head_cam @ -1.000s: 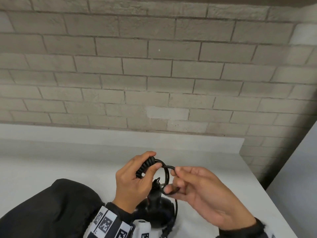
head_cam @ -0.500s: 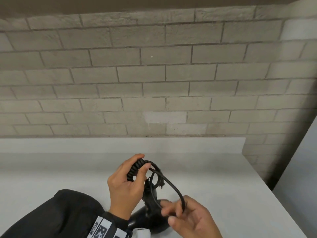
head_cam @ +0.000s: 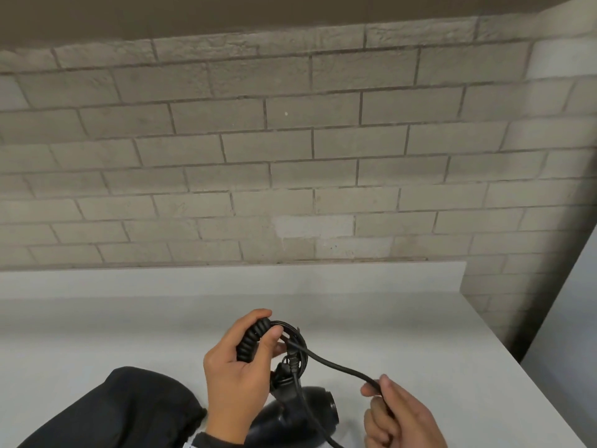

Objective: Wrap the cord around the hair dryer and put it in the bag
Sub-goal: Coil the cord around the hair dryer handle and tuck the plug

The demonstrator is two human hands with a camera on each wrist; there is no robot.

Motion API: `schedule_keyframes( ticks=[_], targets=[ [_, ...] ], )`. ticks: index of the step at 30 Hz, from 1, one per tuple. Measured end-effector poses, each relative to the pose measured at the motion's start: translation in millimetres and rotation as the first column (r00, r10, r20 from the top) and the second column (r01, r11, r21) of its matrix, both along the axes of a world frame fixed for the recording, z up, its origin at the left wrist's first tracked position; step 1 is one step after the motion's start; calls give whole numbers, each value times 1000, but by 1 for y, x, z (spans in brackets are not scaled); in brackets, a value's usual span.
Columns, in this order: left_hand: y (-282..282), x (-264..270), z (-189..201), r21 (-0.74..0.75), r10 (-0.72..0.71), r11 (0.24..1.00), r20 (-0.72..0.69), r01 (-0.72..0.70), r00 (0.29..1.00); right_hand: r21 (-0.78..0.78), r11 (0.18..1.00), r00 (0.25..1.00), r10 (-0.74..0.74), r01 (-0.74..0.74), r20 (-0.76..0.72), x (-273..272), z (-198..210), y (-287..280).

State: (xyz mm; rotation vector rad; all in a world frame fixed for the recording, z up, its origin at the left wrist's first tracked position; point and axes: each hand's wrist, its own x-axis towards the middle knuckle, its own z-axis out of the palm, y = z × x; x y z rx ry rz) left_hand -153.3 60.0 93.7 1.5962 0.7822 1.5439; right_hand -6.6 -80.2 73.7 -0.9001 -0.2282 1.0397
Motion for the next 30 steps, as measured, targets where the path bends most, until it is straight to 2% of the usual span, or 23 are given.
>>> schedule_keyframes(
  ticks=[2, 4, 5, 6, 8, 9, 10, 11, 12, 14, 15, 16, 17, 19, 21, 24, 28, 30],
  targets=[
    [-5, 0, -1, -66, -4, 998, 40, 7, 999, -67, 989, 979, -122, 135, 166, -2, -7, 8],
    [-9, 0, -1, -97, 22, 995, 73, -15, 997, -61, 964, 887, -211, 258, 411, -5, -17, 14],
    [-10, 1, -2, -105, 39, 994, 90, -30, 995, -46, 938, 792, -264, 345, 550, -7, -20, 16],
    [-12, 2, -1, -108, 56, 993, 113, -43, 992, -10, 898, 660, -315, 440, 682, -10, -23, 17],
    [-16, 5, 1, -106, 87, 992, 160, -70, 983, 162, 823, 390, -420, 545, 820, -19, -18, 18],
    [-17, 7, 2, -101, 99, 991, 176, -82, 979, 221, 823, 324, -432, 524, 842, -29, -10, 17],
    [-18, 8, 2, -98, 112, 991, 185, -95, 976, 238, 847, 288, -406, 476, 867, -40, -5, 18],
    [-18, 10, 2, -100, 125, 989, 191, -107, 974, 215, 875, 269, -353, 433, 896, -50, -4, 19],
    [-19, 11, 2, -102, 134, 988, 197, -116, 971, 142, 921, 307, -263, 363, 915, -58, -3, 20],
    [-20, 14, 2, -106, 148, 986, 205, -128, 968, -70, 984, 467, -14, 164, 884, -69, -12, 28],
    [-21, 15, 2, -111, 152, 985, 202, -132, 967, -154, 986, 544, 94, 65, 834, -71, -17, 33],
    [-21, 15, 3, -111, 151, 985, 196, -131, 969, -187, 982, 595, 154, -5, 789, -71, -21, 37],
    [-22, 14, 3, -108, 147, 986, 189, -129, 971, -173, 984, 610, 163, -44, 775, -70, -25, 39],
    [-22, 12, 4, -101, 141, 987, 167, -125, 976, -85, 996, 530, 89, -31, 843, -69, -28, 40],
    [-20, 8, 4, -92, 140, 987, 135, -129, 981, 44, 998, 427, -62, 52, 902, -68, -18, 34],
    [-18, 4, 4, -78, 133, 989, 112, -125, 985, 203, 976, 388, -220, 84, 895, -62, 1, 26],
    [-14, -1, 7, -142, 118, 985, 130, -100, 984, 194, 980, 333, -195, 35, 923, -43, 17, 13],
    [-12, -3, 9, -199, 90, 978, 156, -58, 984, 160, 986, 250, -165, 40, 954, -29, 12, 8]
  ],
)
